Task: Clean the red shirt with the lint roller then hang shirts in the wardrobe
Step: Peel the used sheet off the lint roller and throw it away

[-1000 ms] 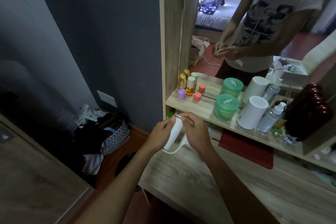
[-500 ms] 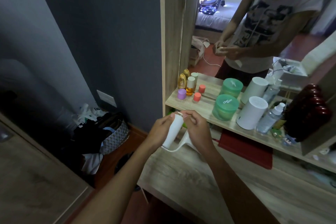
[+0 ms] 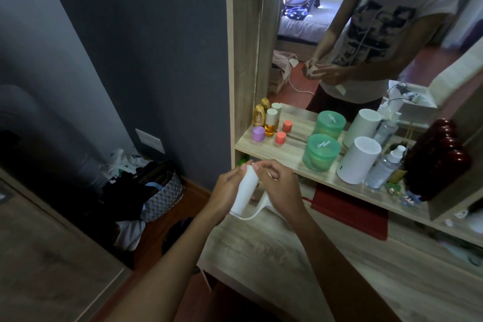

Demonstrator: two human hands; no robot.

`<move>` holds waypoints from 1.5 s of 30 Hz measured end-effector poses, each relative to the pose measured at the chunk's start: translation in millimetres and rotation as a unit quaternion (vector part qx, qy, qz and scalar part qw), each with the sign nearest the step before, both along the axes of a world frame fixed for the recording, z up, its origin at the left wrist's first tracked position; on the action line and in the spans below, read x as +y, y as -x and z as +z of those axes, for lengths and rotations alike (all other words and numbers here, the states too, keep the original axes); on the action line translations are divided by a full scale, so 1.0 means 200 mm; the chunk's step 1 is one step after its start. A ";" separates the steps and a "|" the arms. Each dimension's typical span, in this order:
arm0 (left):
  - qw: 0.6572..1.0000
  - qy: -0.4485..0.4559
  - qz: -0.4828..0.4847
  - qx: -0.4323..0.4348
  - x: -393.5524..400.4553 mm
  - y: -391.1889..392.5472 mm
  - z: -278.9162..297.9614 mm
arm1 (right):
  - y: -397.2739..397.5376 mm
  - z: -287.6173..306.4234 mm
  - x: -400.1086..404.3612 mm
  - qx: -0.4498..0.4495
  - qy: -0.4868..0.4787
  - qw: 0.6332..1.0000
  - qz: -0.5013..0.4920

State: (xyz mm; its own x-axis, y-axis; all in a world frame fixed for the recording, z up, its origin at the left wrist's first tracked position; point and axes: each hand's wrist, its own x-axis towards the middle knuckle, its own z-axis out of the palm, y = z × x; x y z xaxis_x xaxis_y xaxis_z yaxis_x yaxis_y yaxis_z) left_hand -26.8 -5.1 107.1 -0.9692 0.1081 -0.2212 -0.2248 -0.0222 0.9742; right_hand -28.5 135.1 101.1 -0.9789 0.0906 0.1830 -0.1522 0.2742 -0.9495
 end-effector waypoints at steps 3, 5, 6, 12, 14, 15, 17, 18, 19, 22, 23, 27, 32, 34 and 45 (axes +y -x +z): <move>1.000 -0.009 0.002 0.004 0.01 -0.01 0.01 | 0.00 0.01 0.00 0.001 -0.003 1.000 0.007; 1.000 -0.007 0.002 0.012 0.00 -0.01 0.01 | -0.01 0.01 0.01 0.006 -0.007 1.000 0.030; 1.000 -0.001 0.000 0.019 0.00 -0.01 0.01 | -0.01 0.01 0.02 0.007 -0.015 0.999 0.045; 0.996 0.000 -0.058 0.073 -0.06 0.00 0.04 | -0.02 0.01 0.04 -0.014 0.035 0.996 0.084; 0.995 -0.010 -0.071 0.064 -0.08 0.01 0.05 | -0.02 0.01 0.03 -0.014 0.040 0.997 0.063; 0.995 -0.016 -0.076 0.059 -0.08 0.01 0.05 | -0.02 0.00 0.03 -0.009 0.036 0.998 0.053; 0.995 -0.030 -0.082 0.049 -0.09 0.02 0.04 | -0.02 0.00 0.02 0.000 0.031 0.999 0.045; 0.995 -0.038 -0.082 0.045 -0.09 0.03 0.03 | -0.02 -0.01 0.02 0.003 0.029 0.999 0.043; 0.995 -0.047 -0.082 0.042 -0.09 0.03 0.03 | -0.02 -0.01 0.02 0.004 0.028 0.999 0.038; 0.994 -0.058 -0.083 0.043 -0.09 0.04 0.02 | -0.03 -0.02 0.01 0.002 0.024 0.999 0.032; 0.994 -0.059 -0.081 0.042 -0.09 0.04 0.01 | -0.03 -0.02 0.02 0.000 0.019 0.999 0.035; 0.995 -0.050 -0.077 0.041 -0.09 0.04 -0.02 | -0.03 -0.02 0.01 0.011 -0.001 0.999 0.049; 0.995 -0.053 -0.074 0.048 -0.08 0.03 0.00 | -0.04 -0.01 0.02 0.019 -0.005 0.998 0.060; 0.995 -0.047 -0.076 0.048 -0.08 0.03 0.00 | -0.04 -0.01 0.02 0.014 -0.003 0.998 0.059; 0.993 0.059 0.007 0.101 -0.17 0.14 0.11 | -0.06 0.02 0.04 -0.142 -0.175 0.960 0.166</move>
